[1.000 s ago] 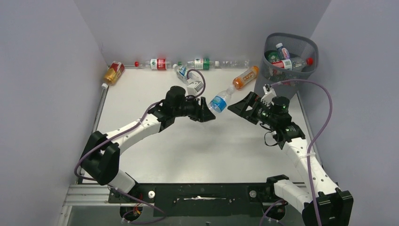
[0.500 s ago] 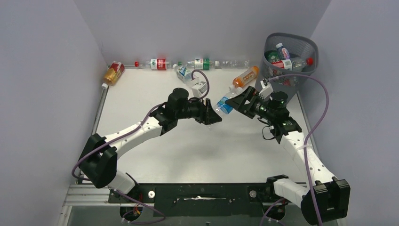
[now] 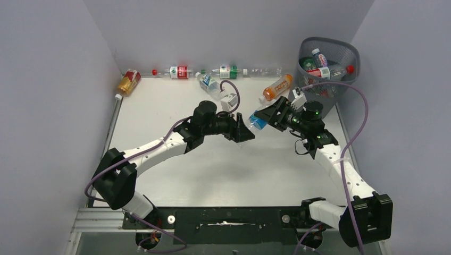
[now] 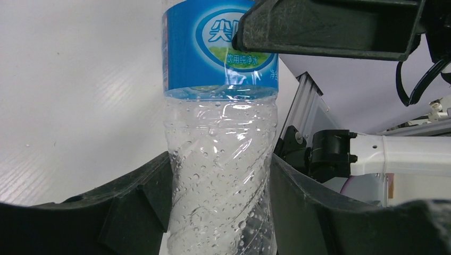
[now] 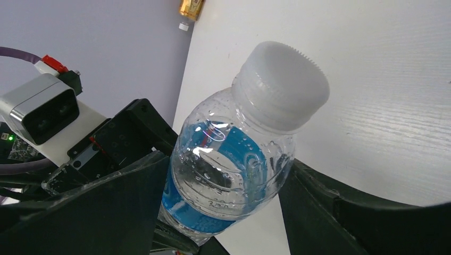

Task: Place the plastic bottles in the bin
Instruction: Pick up the plastic bottle at the center of the board, then place the plastic bottle in the trash bin.

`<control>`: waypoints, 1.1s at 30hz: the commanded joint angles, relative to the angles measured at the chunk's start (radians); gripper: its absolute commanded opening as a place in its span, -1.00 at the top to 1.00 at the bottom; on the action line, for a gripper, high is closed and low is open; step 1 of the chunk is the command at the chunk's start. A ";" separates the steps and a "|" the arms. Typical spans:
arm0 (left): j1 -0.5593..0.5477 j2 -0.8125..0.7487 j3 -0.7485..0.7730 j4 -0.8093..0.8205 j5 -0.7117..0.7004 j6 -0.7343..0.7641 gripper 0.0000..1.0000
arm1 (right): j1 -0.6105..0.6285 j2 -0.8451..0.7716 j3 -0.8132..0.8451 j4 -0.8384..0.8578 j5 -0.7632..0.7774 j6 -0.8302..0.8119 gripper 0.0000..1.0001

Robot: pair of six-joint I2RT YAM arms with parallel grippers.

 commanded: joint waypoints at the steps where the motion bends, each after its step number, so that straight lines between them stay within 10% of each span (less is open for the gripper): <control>1: -0.005 0.007 0.030 0.093 0.026 -0.003 -0.19 | -0.005 0.000 0.068 0.040 -0.004 -0.030 -0.39; 12: 0.048 -0.022 0.067 0.032 0.038 0.021 -0.67 | -0.131 0.019 0.161 -0.040 -0.037 -0.095 -0.07; 33: 0.211 -0.120 -0.057 0.018 0.089 0.004 -0.71 | -0.689 0.271 0.626 0.129 -0.048 -0.016 -0.16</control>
